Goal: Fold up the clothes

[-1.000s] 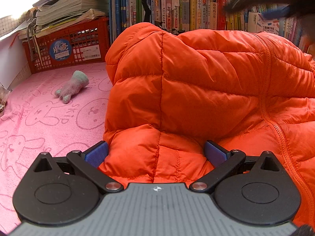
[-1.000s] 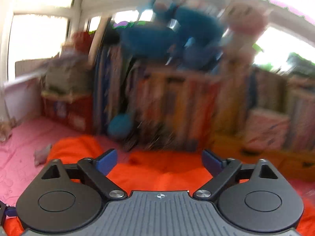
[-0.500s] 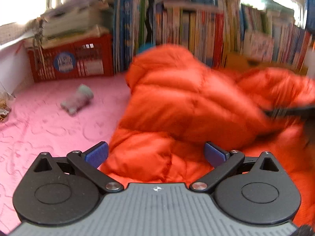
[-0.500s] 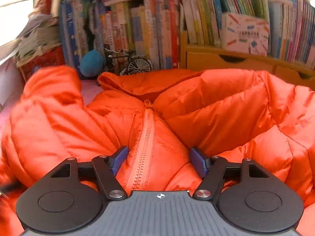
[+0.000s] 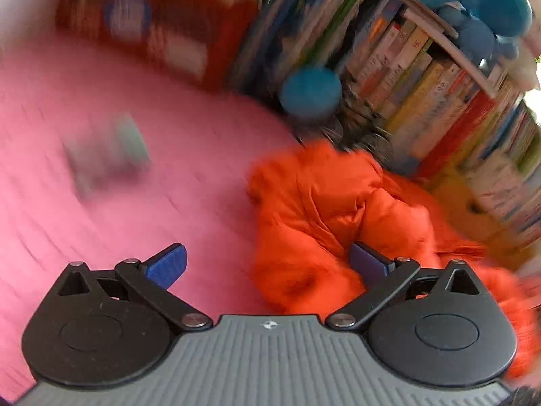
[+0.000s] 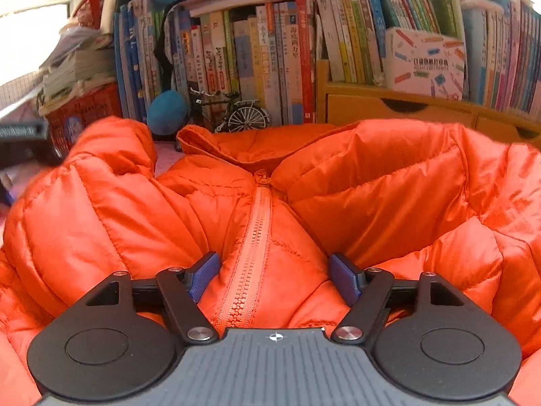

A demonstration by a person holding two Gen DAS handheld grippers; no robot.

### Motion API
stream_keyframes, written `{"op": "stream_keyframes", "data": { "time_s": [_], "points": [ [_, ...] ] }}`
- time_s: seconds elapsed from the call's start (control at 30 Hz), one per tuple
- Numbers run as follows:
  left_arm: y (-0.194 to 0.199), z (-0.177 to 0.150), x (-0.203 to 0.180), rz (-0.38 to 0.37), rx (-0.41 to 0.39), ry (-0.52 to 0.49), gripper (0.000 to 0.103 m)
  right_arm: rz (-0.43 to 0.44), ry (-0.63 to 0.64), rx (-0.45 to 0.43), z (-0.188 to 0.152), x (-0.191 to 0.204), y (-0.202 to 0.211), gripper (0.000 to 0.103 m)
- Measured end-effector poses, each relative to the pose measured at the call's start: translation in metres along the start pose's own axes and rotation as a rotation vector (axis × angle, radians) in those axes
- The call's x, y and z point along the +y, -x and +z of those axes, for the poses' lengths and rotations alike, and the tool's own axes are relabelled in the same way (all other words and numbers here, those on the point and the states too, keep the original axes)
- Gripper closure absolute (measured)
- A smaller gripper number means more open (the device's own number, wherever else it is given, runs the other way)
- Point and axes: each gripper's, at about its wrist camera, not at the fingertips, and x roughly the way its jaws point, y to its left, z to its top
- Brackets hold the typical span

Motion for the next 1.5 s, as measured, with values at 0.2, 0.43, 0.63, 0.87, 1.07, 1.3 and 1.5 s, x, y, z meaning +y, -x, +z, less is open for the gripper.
{"op": "stream_keyframes", "data": {
  "time_s": [0.2,0.43,0.63,0.87,1.07,1.3,1.5],
  "points": [
    [0.019,-0.044,-0.044,-0.056,-0.066,-0.381,0.000,0.198,-0.256,-0.080,-0.003,-0.045,0.010,0.028],
    [0.030,-0.103,-0.069,-0.076,-0.052,-0.750,0.000,0.435,-0.474,-0.230,-0.009,-0.077,0.025,0.022],
    [0.044,-0.118,-0.063,-0.071,-0.049,-0.816,0.000,0.649,-0.354,-0.254,-0.005,-0.049,0.040,0.011],
    [0.109,-0.112,-0.039,-0.269,-0.071,-0.715,0.000,0.415,-0.184,-0.029,0.000,-0.016,0.013,0.037],
    [0.155,-0.071,-0.034,-0.346,-0.234,-0.541,0.000,0.389,-0.142,-0.027,0.002,-0.009,0.020,0.036],
    [0.101,-0.008,-0.038,-0.357,-0.154,-0.271,0.000,0.354,-0.094,-0.026,0.002,0.001,0.017,0.034],
    [0.032,-0.006,-0.044,-0.371,0.048,-0.116,0.019,0.362,-0.091,-0.033,0.002,0.004,0.016,0.033]
  ]
}}
